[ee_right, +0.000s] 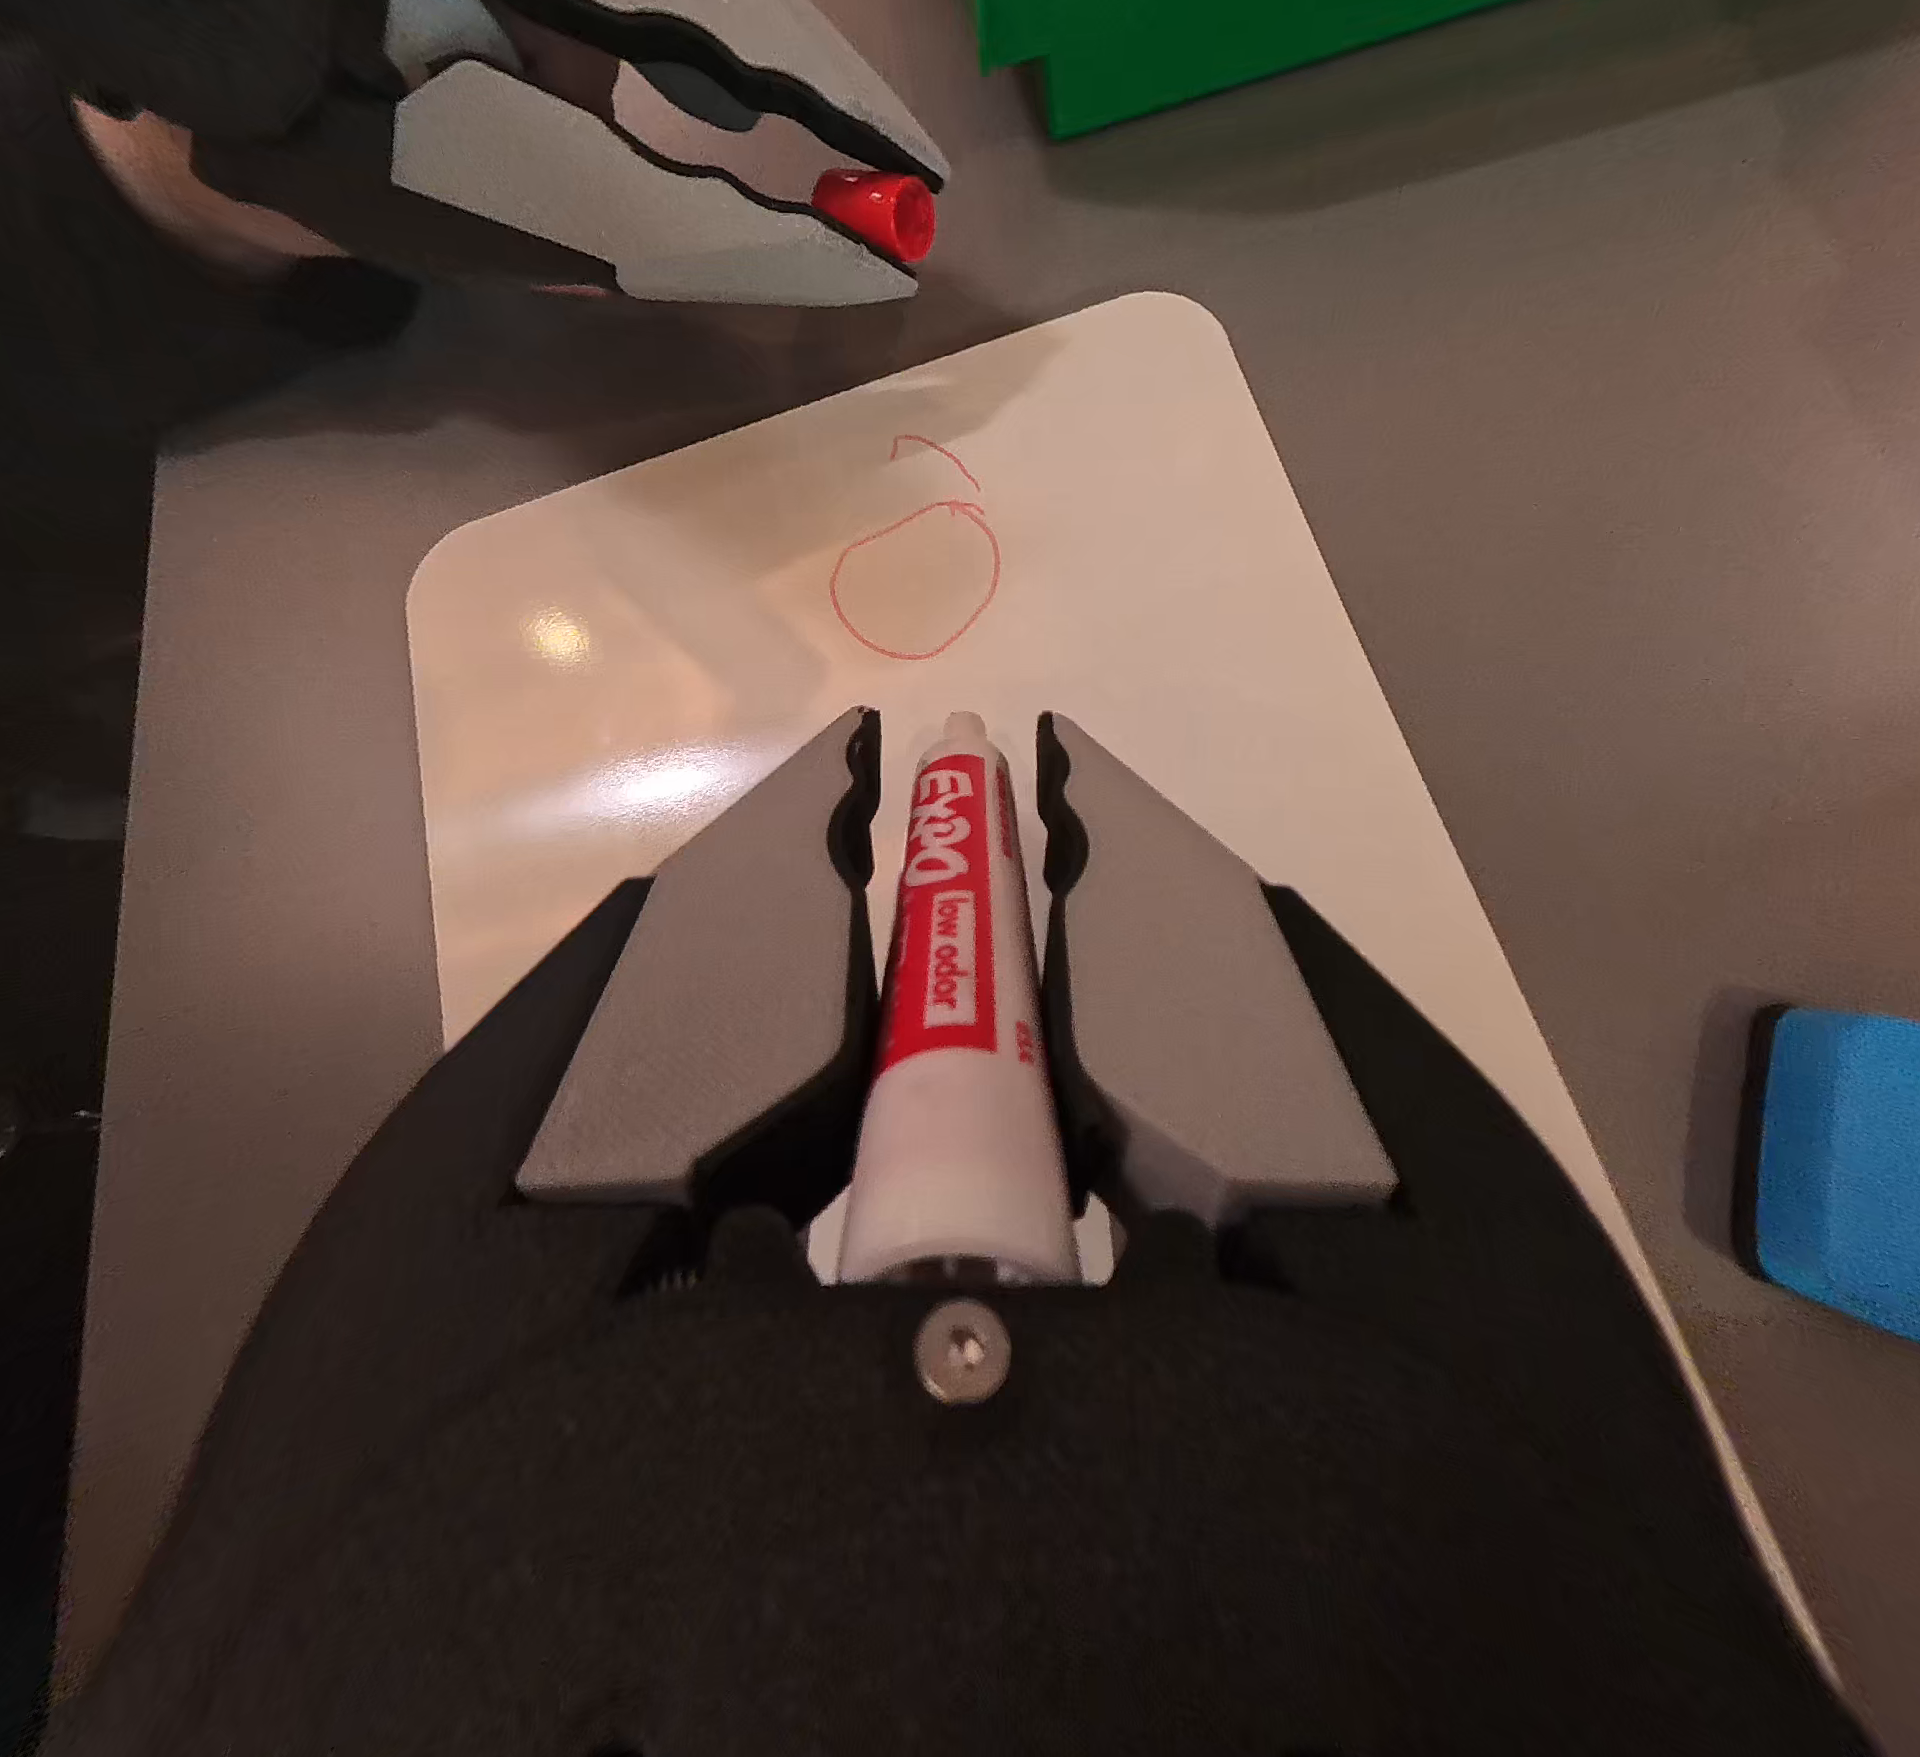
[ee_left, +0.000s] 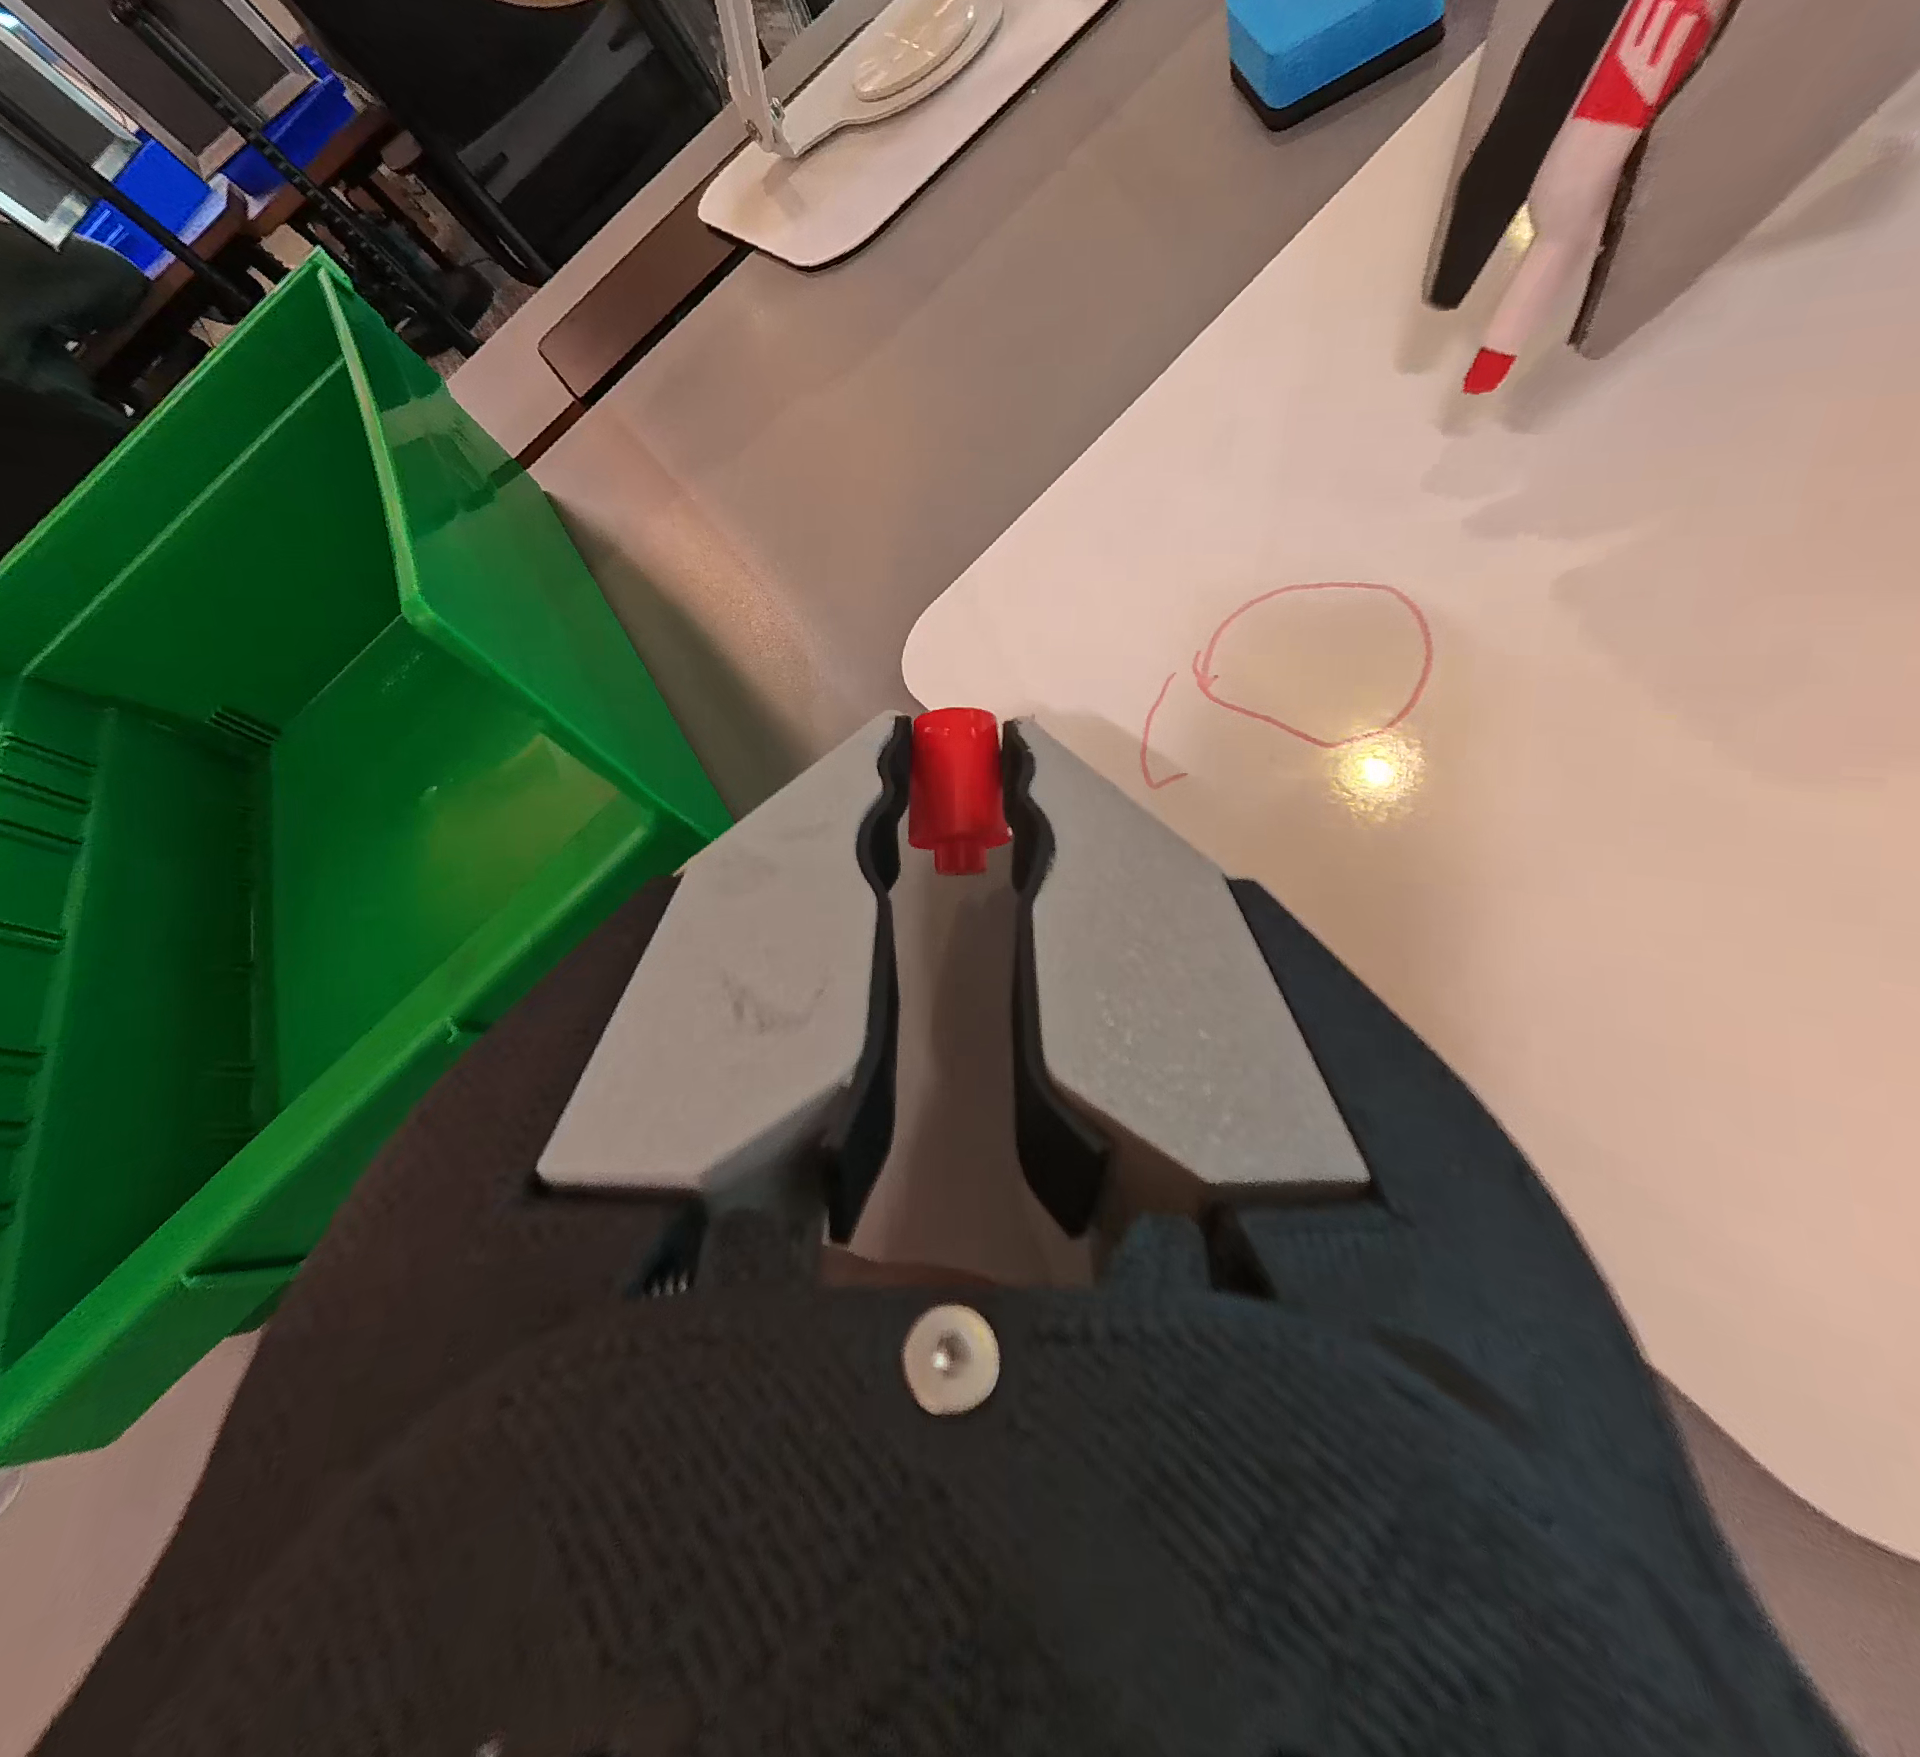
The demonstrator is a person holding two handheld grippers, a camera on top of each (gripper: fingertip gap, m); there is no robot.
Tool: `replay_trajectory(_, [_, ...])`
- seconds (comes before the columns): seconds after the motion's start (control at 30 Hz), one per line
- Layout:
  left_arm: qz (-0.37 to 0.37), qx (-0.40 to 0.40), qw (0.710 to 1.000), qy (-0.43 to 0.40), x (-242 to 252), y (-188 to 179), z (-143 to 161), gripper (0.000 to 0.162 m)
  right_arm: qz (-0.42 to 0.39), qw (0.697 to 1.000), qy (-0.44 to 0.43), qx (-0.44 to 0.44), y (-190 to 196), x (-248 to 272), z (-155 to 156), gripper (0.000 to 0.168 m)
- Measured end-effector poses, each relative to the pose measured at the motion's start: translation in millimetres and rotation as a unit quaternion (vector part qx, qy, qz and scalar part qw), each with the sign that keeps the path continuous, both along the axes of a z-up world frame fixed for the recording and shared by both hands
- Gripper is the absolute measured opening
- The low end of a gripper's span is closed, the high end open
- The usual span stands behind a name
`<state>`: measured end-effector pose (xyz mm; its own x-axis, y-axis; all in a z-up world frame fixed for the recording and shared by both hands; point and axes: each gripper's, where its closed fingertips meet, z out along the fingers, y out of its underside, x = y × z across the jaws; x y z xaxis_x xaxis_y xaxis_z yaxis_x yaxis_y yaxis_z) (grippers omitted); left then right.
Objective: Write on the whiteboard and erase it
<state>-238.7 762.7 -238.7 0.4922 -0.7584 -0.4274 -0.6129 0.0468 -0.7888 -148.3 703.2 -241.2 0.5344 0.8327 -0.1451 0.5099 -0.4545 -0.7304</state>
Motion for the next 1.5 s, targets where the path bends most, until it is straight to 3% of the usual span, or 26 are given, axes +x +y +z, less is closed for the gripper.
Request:
replay_trajectory(0.2, [-0.001, -0.001, 1.0, -0.003, 0.1, -0.3, 0.7, 0.016, 0.084, 0.995, -0.017, 0.047, -6.1, -5.3, 3.7, 0.028])
replay_trajectory(0.63, [-0.001, 0.0, 1.0, -0.007, -0.3, -0.5, 3.0, 0.016, 0.148, 0.981, -0.12, 0.044, 2.3, -3.3, -6.0, 0.028])
replay_trajectory(1.5, [-0.001, -0.002, 1.0, -0.011, -1.0, -0.6, 4.2, 0.016, 0.156, 0.97, -0.184, 0.02, 8.8, -3.6, -25.1, 0.029])
